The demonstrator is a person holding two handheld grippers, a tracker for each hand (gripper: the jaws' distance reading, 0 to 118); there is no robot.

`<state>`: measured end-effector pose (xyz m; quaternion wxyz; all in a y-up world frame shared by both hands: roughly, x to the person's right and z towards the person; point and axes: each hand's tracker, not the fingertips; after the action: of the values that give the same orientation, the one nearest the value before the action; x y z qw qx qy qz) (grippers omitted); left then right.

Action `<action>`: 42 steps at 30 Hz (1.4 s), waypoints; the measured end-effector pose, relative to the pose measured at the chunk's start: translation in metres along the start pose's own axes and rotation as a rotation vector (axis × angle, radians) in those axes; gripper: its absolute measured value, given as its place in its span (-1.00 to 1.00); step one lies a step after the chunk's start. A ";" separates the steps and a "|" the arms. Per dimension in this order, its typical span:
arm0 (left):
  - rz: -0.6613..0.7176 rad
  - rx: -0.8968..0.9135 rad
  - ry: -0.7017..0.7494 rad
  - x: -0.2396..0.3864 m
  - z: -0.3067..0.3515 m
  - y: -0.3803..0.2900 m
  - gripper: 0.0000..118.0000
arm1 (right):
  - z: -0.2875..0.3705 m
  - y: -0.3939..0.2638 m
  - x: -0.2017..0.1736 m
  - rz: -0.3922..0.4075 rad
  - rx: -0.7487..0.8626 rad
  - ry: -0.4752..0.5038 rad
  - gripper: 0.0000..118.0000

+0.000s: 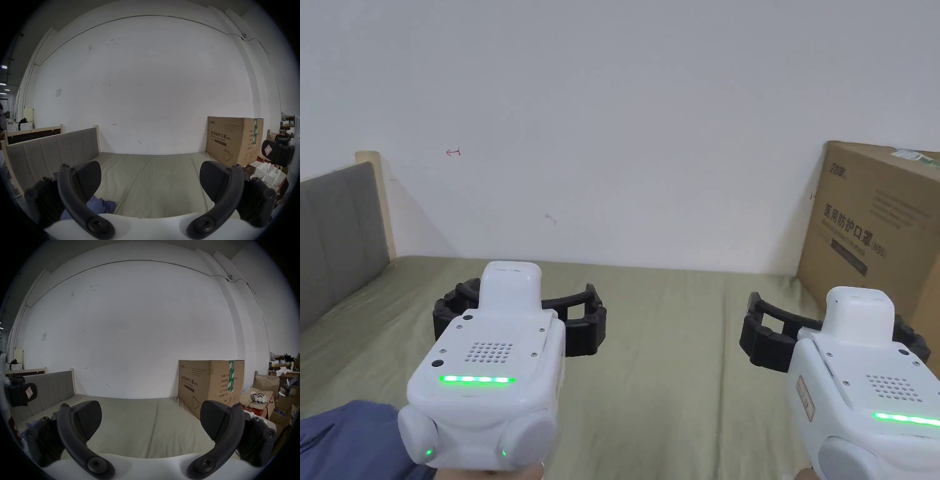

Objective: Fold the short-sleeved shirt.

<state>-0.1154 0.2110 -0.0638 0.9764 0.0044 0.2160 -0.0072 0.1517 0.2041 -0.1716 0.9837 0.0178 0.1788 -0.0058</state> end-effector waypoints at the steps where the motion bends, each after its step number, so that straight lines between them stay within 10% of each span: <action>1: -0.001 0.004 -0.008 0.000 0.001 0.000 1.00 | 0.000 0.000 0.000 0.004 -0.002 0.001 1.00; 29: 0.005 -0.016 -0.059 -0.002 0.005 -0.004 0.85 | 0.008 -0.006 -0.002 0.001 -0.012 0.011 0.96; 31: 0.018 -0.035 -0.078 -0.002 0.004 -0.003 -0.22 | 0.010 -0.007 -0.004 0.001 -0.005 0.018 0.55; 32: 0.004 -0.060 -0.064 0.000 0.001 -0.003 -0.86 | 0.009 -0.006 -0.004 0.009 -0.006 -0.004 -0.07; 33: -0.031 -0.078 -0.007 0.001 0.000 -0.007 -1.00 | 0.005 -0.004 -0.005 0.037 -0.034 -0.026 -0.96; 42: -0.039 -0.084 -0.072 0.004 0.001 -0.015 -1.00 | -0.001 -0.003 0.005 -0.018 -0.102 -0.002 -1.00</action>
<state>-0.1114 0.1955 -0.0648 0.9825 -0.0412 0.1807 -0.0171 0.1560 0.2013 -0.1743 0.9834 -0.0340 0.1779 -0.0057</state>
